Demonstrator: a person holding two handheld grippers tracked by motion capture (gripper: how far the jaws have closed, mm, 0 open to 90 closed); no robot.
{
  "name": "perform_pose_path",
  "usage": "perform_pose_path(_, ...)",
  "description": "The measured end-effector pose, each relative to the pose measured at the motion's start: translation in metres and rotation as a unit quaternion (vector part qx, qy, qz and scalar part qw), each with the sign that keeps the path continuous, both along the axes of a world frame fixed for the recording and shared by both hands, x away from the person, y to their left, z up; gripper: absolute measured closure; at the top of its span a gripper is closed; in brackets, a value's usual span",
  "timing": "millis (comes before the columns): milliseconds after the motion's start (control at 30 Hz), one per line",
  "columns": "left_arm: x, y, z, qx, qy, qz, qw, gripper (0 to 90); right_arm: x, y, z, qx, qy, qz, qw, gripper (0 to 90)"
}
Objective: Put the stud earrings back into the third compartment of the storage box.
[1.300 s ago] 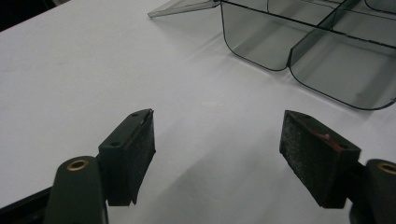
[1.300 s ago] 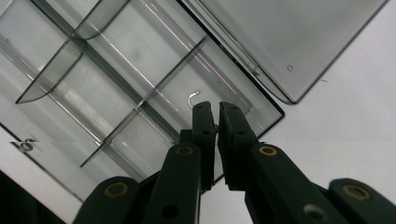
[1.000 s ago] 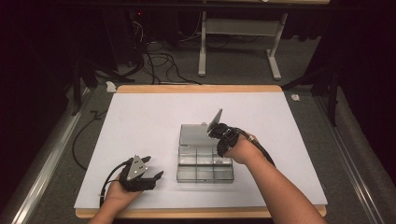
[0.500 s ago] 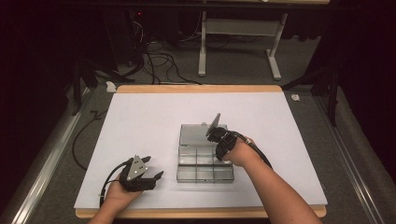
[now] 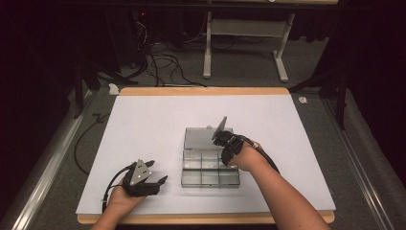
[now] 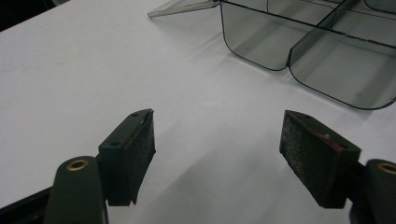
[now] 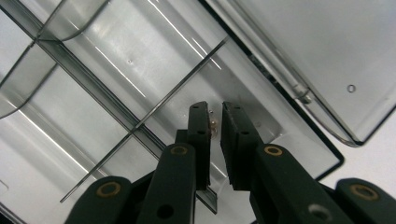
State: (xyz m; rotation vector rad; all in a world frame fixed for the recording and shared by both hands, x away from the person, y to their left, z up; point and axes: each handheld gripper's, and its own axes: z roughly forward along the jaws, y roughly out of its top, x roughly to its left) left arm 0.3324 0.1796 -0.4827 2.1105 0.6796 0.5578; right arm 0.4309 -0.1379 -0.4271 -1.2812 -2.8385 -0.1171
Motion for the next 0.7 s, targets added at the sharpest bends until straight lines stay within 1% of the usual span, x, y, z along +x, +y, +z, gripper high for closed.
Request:
perform_pose_path(33,0.0,0.0,0.0,0.0,0.0,0.0,1.0,27.1,0.0,-0.001,0.001,0.002,-0.004,0.003,1.0,82.3)
perform_pose_path(67,0.0,0.0,0.0,0.0,0.0,0.0,1.0,27.1,-0.001,-0.002,0.003,0.002,-0.004,-0.002,1.0,82.1)
perform_pose_path(133,0.0,0.0,0.0,-0.002,0.0,0.001,1.0,27.1,-0.002,-0.004,0.009,0.004,-0.008,0.001,1.0,81.8)
perform_pose_path(167,0.0,0.0,0.0,-0.003,0.001,0.001,1.0,27.1,-0.003,-0.004,0.012,0.006,-0.01,-0.006,0.9999,81.8)
perform_pose_path(200,0.0,0.0,0.0,-0.003,0.001,0.001,1.0,27.1,-0.003,-0.004,0.012,0.006,-0.01,-0.006,0.9999,81.8)
perform_pose_path(233,0.0,0.0,0.0,-0.002,0.001,0.002,1.0,27.1,-0.005,-0.007,0.02,0.012,-0.018,-0.001,0.9998,81.7)
perform_pose_path(267,0.0,0.0,0.0,-0.002,0.001,0.002,1.0,27.1,-0.005,-0.007,0.02,0.012,-0.018,-0.001,0.9998,81.7)
perform_pose_path(300,0.0,0.0,0.0,-0.001,0.0,0.001,1.0,27.1,-0.007,-0.011,0.029,0.016,-0.025,-0.004,0.9996,81.5)
perform_pose_path(367,0.0,0.0,0.0,-0.001,-0.001,0.001,1.0,27.0,-0.008,-0.014,0.036,0.018,-0.03,-0.008,0.9994,81.4)
perform_pose_path(400,0.0,0.0,0.0,-0.001,-0.001,0.002,1.0,27.0,-0.01,-0.016,0.039,0.017,-0.031,-0.015,0.9993,81.3)
perform_pose_path(433,0.0,0.0,0.0,-0.001,-0.002,0.002,1.0,27.0,-0.01,-0.018,0.042,0.018,-0.033,-0.014,0.9992,81.1)
perform_pose_path(500,-0.001,0.0,0.0,-0.003,-0.003,0.003,1.0,26.9,-0.011,-0.024,0.046,0.019,-0.038,-0.019,0.9989,80.5)
perform_pose_path(567,-0.001,0.0,0.0,-0.004,-0.004,0.004,1.0,26.8,-0.013,-0.032,0.048,0.019,-0.038,-0.027,0.9987,79.7)
perform_pose_path(600,-0.001,0.001,0.0,-0.005,-0.005,0.005,1.0,26.8,-0.014,-0.036,0.048,0.018,-0.038,-0.034,0.9985,79.3)
perform_pose_path(633,-0.001,0.001,0.0,-0.005,-0.005,0.005,1.0,26.7,-0.014,-0.04,0.048,0.019,-0.043,-0.032,0.9984,78.7)
perform_pose_path(667,-0.001,0.001,0.0,-0.005,-0.005,0.005,1.0,26.5,-0.014,-0.04,0.048,0.019,-0.043,-0.032,0.9984,78.7)
perform_pose_path(700,-0.002,0.001,0.0,-0.005,-0.006,0.006,1.0,26.5,-0.015,-0.045,0.047,0.017,-0.041,-0.038,0.9983,77.8)
